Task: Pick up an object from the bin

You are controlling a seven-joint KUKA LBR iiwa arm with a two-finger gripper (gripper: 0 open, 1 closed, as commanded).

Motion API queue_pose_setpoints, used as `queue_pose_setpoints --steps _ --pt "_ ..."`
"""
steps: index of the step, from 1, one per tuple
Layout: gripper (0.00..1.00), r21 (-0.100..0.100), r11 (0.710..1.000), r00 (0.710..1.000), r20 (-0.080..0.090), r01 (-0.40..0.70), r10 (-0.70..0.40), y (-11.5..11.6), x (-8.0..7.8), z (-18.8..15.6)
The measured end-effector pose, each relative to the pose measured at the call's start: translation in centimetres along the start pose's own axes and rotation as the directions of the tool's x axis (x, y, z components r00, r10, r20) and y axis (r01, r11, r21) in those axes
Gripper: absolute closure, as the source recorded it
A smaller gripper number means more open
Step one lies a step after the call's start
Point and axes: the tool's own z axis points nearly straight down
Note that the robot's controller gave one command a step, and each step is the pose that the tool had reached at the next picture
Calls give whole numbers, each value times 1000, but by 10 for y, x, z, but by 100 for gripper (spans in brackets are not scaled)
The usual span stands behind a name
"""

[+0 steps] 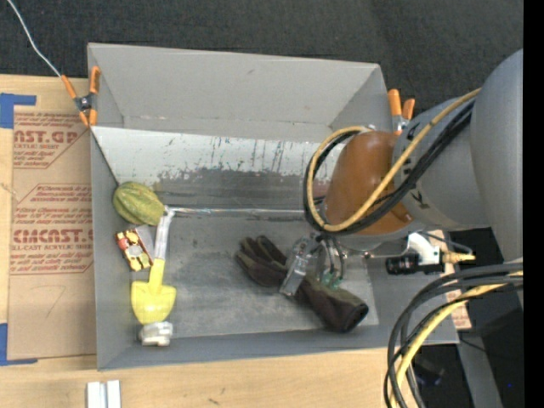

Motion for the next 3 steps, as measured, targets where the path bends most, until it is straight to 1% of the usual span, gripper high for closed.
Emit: queue_pose_setpoints --steps 1,3 --pt "100 0 1000 1000 1 0 0 0 0 -24" --pt "100 -4 1000 1000 9 0 0 1 -2 -65"
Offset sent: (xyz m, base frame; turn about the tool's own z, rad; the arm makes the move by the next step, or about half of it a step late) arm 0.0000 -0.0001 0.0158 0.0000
